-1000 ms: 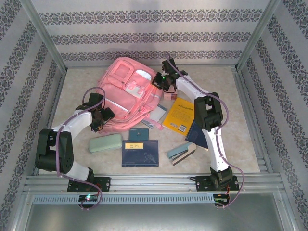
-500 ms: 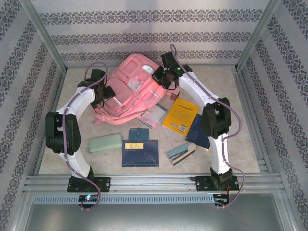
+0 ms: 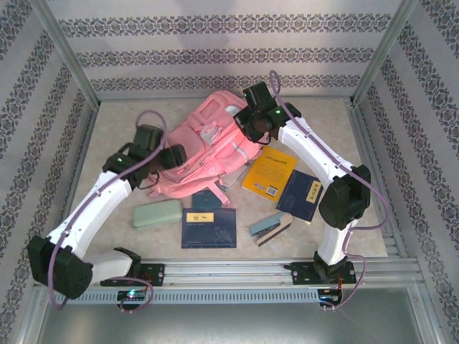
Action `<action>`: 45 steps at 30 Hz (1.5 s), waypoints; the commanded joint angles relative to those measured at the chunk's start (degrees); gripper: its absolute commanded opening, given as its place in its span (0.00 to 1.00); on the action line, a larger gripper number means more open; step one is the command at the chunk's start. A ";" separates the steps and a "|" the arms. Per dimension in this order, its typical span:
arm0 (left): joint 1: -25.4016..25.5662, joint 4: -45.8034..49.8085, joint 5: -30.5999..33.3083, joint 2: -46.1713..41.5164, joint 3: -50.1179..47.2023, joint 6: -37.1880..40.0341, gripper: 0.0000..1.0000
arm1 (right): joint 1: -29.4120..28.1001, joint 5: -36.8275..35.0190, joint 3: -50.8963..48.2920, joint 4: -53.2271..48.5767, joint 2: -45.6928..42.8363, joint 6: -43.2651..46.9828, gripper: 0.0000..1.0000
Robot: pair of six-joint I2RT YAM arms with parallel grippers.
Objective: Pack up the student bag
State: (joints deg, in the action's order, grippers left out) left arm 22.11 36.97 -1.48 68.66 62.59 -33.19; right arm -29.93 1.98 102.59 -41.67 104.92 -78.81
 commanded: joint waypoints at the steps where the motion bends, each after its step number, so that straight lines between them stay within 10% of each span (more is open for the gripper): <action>1: 6.52 0.56 2.35 -2.06 -3.32 -1.58 0.76 | -1.42 -3.28 0.64 3.89 -2.88 -3.36 0.00; 13: 23.78 0.43 12.38 7.85 -0.62 -15.49 0.76 | -3.03 -4.31 0.15 5.14 -1.78 -7.07 0.00; 45: 27.92 -1.73 22.86 21.59 2.38 -17.79 0.49 | -2.23 -1.57 -5.58 12.62 -4.50 -13.31 0.00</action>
State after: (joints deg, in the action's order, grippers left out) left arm 49.43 35.48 18.17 89.06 64.38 -51.46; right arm -32.38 -0.36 96.75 -34.24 104.62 -89.91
